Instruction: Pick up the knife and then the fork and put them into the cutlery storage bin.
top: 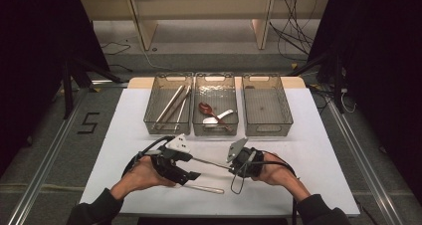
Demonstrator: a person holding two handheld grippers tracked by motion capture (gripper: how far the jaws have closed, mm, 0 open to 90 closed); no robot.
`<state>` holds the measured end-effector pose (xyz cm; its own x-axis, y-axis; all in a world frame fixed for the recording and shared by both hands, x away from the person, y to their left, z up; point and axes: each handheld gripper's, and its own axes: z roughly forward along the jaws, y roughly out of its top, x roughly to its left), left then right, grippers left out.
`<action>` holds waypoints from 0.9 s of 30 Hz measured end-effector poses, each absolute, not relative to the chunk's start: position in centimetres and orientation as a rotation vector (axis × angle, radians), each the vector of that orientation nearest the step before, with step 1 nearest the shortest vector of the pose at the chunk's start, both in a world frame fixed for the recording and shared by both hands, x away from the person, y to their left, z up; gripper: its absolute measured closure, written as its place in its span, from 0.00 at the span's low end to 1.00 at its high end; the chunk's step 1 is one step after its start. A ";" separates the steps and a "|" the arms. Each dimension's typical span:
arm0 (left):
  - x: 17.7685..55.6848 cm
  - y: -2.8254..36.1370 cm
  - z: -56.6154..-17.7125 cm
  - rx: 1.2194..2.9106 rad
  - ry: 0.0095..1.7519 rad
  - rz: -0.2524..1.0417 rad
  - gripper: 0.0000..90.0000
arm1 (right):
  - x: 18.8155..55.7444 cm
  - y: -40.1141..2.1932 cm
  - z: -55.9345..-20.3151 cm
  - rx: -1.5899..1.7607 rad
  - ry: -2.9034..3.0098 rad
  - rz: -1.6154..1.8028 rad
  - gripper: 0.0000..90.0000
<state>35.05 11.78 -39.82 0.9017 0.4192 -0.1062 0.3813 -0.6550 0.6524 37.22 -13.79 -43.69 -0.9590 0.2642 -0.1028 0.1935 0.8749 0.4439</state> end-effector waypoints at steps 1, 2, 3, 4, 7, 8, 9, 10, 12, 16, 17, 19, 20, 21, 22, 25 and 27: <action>35.0 11.9 -39.8 2.344 0.571 0.065 0.34 | 37.3 -14.0 -43.6 0.373 2.881 0.651 0.94; 35.0 12.0 -39.8 2.340 0.564 0.077 0.33 | 37.5 -14.3 -43.4 0.393 2.865 0.657 0.94; 35.0 12.1 -39.9 2.337 0.564 0.077 0.32 | 37.6 -14.6 -43.2 0.417 2.853 0.662 0.94; 35.0 12.1 -39.9 2.334 0.566 0.073 0.31 | 37.7 -14.8 -43.0 0.436 2.839 0.666 0.94; 35.0 12.4 -40.2 2.340 0.565 0.068 0.28 | 38.1 -15.7 -42.1 0.501 2.798 0.694 0.94; 35.0 12.5 -40.4 2.346 0.565 0.069 0.27 | 38.2 -15.9 -41.8 0.521 2.783 0.703 0.94; 35.0 12.6 -40.5 2.349 0.570 0.069 0.27 | 38.3 -16.2 -41.5 0.537 2.776 0.708 0.94; 35.0 12.7 -40.7 2.351 0.579 0.068 0.26 | 38.4 -16.5 -41.2 0.560 2.763 0.718 0.94; 35.1 12.8 -40.9 2.360 0.576 0.069 0.26 | 38.8 -17.1 -40.7 0.608 2.734 0.738 0.94; 35.1 13.1 -41.2 2.361 0.584 0.076 0.25 | 39.6 -18.5 -39.6 0.722 2.673 0.776 0.94; 35.1 13.1 -41.2 2.354 0.594 0.076 0.25 | 39.9 -18.9 -39.4 0.756 2.657 0.781 0.94; 35.1 13.2 -41.3 2.340 0.596 0.076 0.25 | 40.5 -19.7 -38.9 0.822 2.618 0.803 0.94; 35.1 13.2 -41.3 2.334 0.599 0.080 0.25 | 40.8 -20.2 -38.6 0.842 2.602 0.804 0.94; 35.1 13.3 -41.2 2.326 0.605 0.085 0.24 | 41.2 -20.6 -38.3 0.867 2.584 0.807 0.94; 35.1 13.4 -41.2 2.321 0.606 0.094 0.24 | 41.5 -20.9 -38.1 0.895 2.564 0.818 0.94; 35.1 13.7 -41.1 2.292 0.617 0.105 0.24 | 42.5 -21.9 -37.3 0.962 2.511 0.834 0.94; 35.1 13.9 -41.1 2.275 0.625 0.099 0.24 | 43.4 -22.6 -36.7 1.005 2.473 0.850 0.94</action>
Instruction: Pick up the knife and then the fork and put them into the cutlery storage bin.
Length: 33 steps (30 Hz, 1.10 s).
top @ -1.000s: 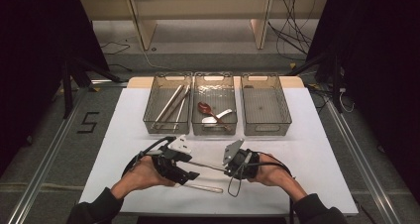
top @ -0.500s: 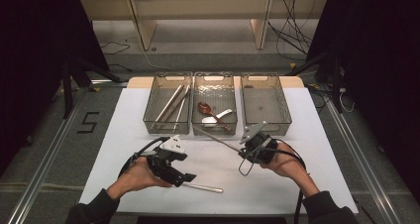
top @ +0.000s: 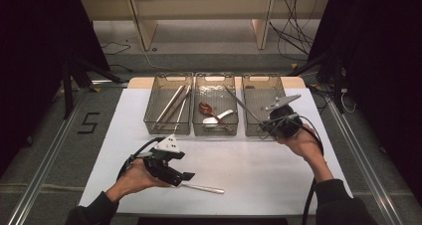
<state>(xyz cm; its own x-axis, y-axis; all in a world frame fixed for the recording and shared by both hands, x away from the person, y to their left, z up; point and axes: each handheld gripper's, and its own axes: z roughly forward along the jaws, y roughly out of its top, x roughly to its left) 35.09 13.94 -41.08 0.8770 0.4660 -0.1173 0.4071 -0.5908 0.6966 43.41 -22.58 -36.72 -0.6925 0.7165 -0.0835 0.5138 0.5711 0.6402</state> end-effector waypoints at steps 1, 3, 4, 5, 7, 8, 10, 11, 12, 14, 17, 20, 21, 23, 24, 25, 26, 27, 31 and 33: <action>35.1 14.0 -41.1 2.271 0.633 0.096 0.24 | 43.7 -22.8 -36.6 1.015 2.465 0.852 0.94; 35.1 14.2 -41.2 2.270 0.638 0.095 0.24 | 44.5 -23.1 -36.2 1.054 2.446 0.844 0.94; 35.1 14.3 -41.2 2.273 0.641 0.097 0.24 | 44.9 -23.2 -36.1 1.064 2.436 0.841 0.94; 35.1 14.4 -41.2 2.273 0.642 0.099 0.23 | 45.3 -23.3 -36.0 1.079 2.429 0.838 0.94; 35.0 14.5 -41.2 2.271 0.639 0.107 0.23 | 46.0 -23.4 -35.9 1.102 2.415 0.826 0.94; 35.0 14.5 -41.3 2.272 0.640 0.117 0.23 | 46.3 -23.5 -35.9 1.114 2.410 0.817 0.94; 35.0 14.6 -41.2 2.274 0.635 0.119 0.23 | 47.1 -23.6 -35.9 1.146 2.396 0.804 0.94; 34.9 14.6 -41.2 2.258 0.643 0.121 0.22 | 47.3 -23.7 -36.0 1.159 2.391 0.801 0.94; 34.9 14.7 -41.2 2.255 0.644 0.129 0.22 | 47.7 -23.8 -36.0 1.170 2.386 0.796 0.94; 34.9 14.8 -41.2 2.253 0.647 0.132 0.22 | 48.3 -23.9 -36.2 1.204 2.372 0.786 0.94; 34.9 14.9 -41.2 2.241 0.656 0.135 0.22 | 49.1 -24.2 -36.4 1.250 2.356 0.771 0.94; 34.8 14.9 -41.2 2.235 0.658 0.140 0.21 | 49.8 -24.3 -36.6 1.294 2.341 0.759 0.94; 34.8 15.0 -41.2 2.237 0.658 0.137 0.21 | 50.1 -24.4 -36.7 1.308 2.334 0.757 0.94; 34.8 15.0 -41.2 2.239 0.656 0.142 0.21 | 50.4 -24.4 -36.8 1.332 2.324 0.754 0.94; 34.8 15.0 -41.2 2.239 0.657 0.142 0.21 | 50.6 -24.4 -36.9 1.347 2.319 0.750 0.94; 34.8 15.0 -41.2 2.239 0.657 0.142 0.21 | 50.8 -24.4 -37.0 1.361 2.315 0.748 0.94; 34.8 15.1 -41.2 2.241 0.658 0.140 0.21 | 51.0 -24.4 -37.0 1.369 2.311 0.746 0.94; 34.8 15.1 -41.3 2.239 0.664 0.137 0.21 | 51.1 -24.4 -37.1 1.383 2.308 0.740 0.94; 34.8 15.2 -41.3 2.243 0.665 0.140 0.21 | 51.7 -24.4 -37.5 1.418 2.300 0.718 0.94; 34.8 15.2 -41.2 2.242 0.665 0.140 0.21 | 51.9 -24.4 -37.8 1.431 2.301 0.710 0.94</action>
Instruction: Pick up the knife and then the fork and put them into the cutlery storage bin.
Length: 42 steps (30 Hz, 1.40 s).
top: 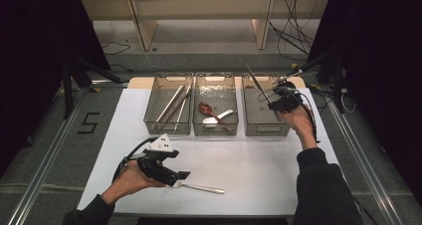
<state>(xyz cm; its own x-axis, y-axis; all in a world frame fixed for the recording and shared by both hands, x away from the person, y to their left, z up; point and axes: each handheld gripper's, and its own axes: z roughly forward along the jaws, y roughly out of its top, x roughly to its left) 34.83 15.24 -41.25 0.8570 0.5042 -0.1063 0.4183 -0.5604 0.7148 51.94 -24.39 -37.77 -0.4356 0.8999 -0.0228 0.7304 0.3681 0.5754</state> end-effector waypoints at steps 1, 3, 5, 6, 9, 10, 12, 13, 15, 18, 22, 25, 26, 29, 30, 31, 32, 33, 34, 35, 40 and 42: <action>34.8 15.3 -41.2 2.242 0.665 0.140 0.21 | 52.0 -24.4 -37.8 1.437 2.298 0.706 0.94; 34.8 15.3 -41.3 2.243 0.665 0.140 0.21 | 52.2 -24.3 -38.0 1.446 2.292 0.693 0.94; 34.8 15.3 -41.3 2.245 0.665 0.139 0.21 | 52.5 -24.3 -38.3 1.460 2.291 0.685 0.94; 34.8 15.3 -41.3 2.246 0.665 0.139 0.21 | 52.6 -24.3 -38.4 1.466 2.291 0.681 0.94; 34.9 15.3 -41.3 2.245 0.664 0.139 0.21 | 52.8 -24.3 -38.7 1.477 2.290 0.668 0.94; 34.9 15.3 -41.3 2.245 0.664 0.138 0.21 | 52.9 -24.3 -38.8 1.482 2.288 0.668 0.94; 34.9 15.3 -41.3 2.250 0.663 0.134 0.21 | 52.9 -24.2 -38.9 1.493 2.286 0.667 0.94; 34.9 15.3 -41.3 2.251 0.662 0.134 0.21 | 53.0 -24.2 -39.0 1.503 2.285 0.665 0.94; 34.8 15.2 -41.4 2.247 0.664 0.136 0.20 | 53.0 -24.2 -39.2 1.505 2.287 0.659 0.94; 34.9 15.2 -41.4 2.253 0.657 0.134 0.21 | 53.1 -24.1 -39.6 1.519 2.289 0.658 0.93; 34.9 15.2 -41.5 2.259 0.661 0.130 0.21 | 53.2 -23.9 -40.0 1.536 2.297 0.648 0.93; 34.9 15.2 -41.5 2.263 0.659 0.128 0.21 | 53.2 -23.8 -40.3 1.533 2.312 0.667 0.90; 34.9 15.2 -41.5 2.261 0.661 0.128 0.20 | 53.1 -23.8 -40.2 1.533 2.309 0.700 0.85; 34.9 15.2 -41.5 2.264 0.662 0.128 0.21 | 52.9 -23.7 -39.5 1.513 2.310 0.746 0.78; 34.9 15.2 -41.5 2.264 0.661 0.129 0.20 | 52.8 -23.7 -39.2 1.497 2.309 0.752 0.77; 34.9 15.2 -41.5 2.264 0.662 0.130 0.21 | 52.7 -23.7 -39.0 1.494 2.305 0.759 0.75; 34.9 15.2 -41.5 2.264 0.662 0.130 0.21 | 52.6 -23.8 -38.8 1.491 2.303 0.771 0.72; 35.0 15.2 -41.5 2.266 0.663 0.129 0.20 | 52.4 -23.9 -38.7 1.490 2.303 0.780 0.68; 35.0 15.2 -41.5 2.267 0.664 0.131 0.21 | 52.2 -23.9 -38.6 1.484 2.305 0.787 0.65; 35.0 15.2 -41.6 2.269 0.668 0.131 0.20 | 52.0 -23.9 -38.5 1.473 2.314 0.793 0.62; 35.3 15.1 -42.1 2.301 0.692 0.119 0.20 | 50.4 -23.7 -37.5 1.405 2.323 0.864 0.48; 35.3 15.1 -42.1 2.317 0.694 0.130 0.20 | 49.5 -23.5 -37.1 1.367 2.329 0.892 0.44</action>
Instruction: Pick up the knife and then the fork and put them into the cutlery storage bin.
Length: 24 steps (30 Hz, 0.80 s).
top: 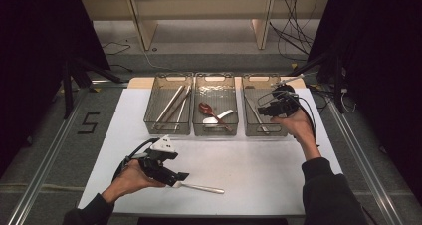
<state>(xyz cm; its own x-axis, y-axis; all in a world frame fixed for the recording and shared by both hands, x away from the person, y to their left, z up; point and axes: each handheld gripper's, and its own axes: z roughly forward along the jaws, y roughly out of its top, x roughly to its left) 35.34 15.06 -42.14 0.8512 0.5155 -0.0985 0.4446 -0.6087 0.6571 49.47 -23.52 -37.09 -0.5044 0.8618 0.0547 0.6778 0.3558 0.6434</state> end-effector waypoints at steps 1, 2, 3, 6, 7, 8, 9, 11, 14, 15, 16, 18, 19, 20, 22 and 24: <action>35.4 15.0 -42.2 2.327 0.692 0.134 0.20 | 48.8 -23.4 -36.9 1.347 2.337 0.905 0.43; 35.4 14.9 -42.3 2.336 0.702 0.133 0.21 | 48.4 -23.3 -36.8 1.331 2.341 0.911 0.42; 35.5 14.9 -42.3 2.356 0.696 0.135 0.21 | 47.8 -23.2 -36.6 1.309 2.342 0.922 0.41; 35.5 14.7 -42.6 2.410 0.682 0.135 0.21 | 46.1 -22.8 -36.6 1.255 2.365 0.958 0.39; 35.5 14.5 -42.8 2.426 0.682 0.132 0.21 | 45.6 -22.7 -36.6 1.239 2.373 0.964 0.38; 35.5 14.4 -42.9 2.441 0.682 0.132 0.21 | 44.9 -22.6 -36.7 1.213 2.392 0.973 0.38; 35.5 14.2 -42.9 2.463 0.670 0.133 0.22 | 44.3 -22.5 -36.8 1.195 2.403 0.975 0.37; 35.5 13.9 -43.1 2.488 0.661 0.113 0.23 | 43.4 -22.3 -37.0 1.168 2.422 0.971 0.36; 35.4 13.4 -43.4 2.524 0.636 0.094 0.27 | 41.9 -22.3 -37.5 1.143 2.446 0.978 0.36; 35.4 13.2 -43.5 2.540 0.629 0.090 0.28 | 41.5 -22.3 -37.6 1.138 2.450 0.981 0.36; 35.5 13.0 -43.6 2.557 0.624 0.085 0.29 | 41.1 -22.4 -37.8 1.136 2.455 0.980 0.35; 35.5 12.7 -43.8 2.591 0.616 0.077 0.30 | 40.5 -22.4 -38.0 1.137 2.460 0.986 0.35; 35.5 12.6 -44.0 2.599 0.609 0.072 0.31 | 40.2 -22.5 -38.0 1.137 2.462 0.992 0.35; 35.4 12.4 -44.1 2.615 0.599 0.074 0.32 | 40.0 -22.5 -38.1 1.135 2.460 0.997 0.34; 35.4 12.1 -44.2 2.631 0.586 0.072 0.33 | 39.3 -22.6 -38.2 1.130 2.457 1.011 0.34; 35.3 11.7 -44.4 2.647 0.566 0.075 0.36 | 38.8 -22.7 -38.4 1.129 2.456 1.022 0.34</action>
<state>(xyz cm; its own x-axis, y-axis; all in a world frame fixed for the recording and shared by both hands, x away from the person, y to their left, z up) 35.34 11.72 -44.43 0.9153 0.4013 -0.0360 0.3779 -0.8242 0.4218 38.85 -22.65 -38.41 -0.6679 0.7418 0.0604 0.5656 0.4531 0.6891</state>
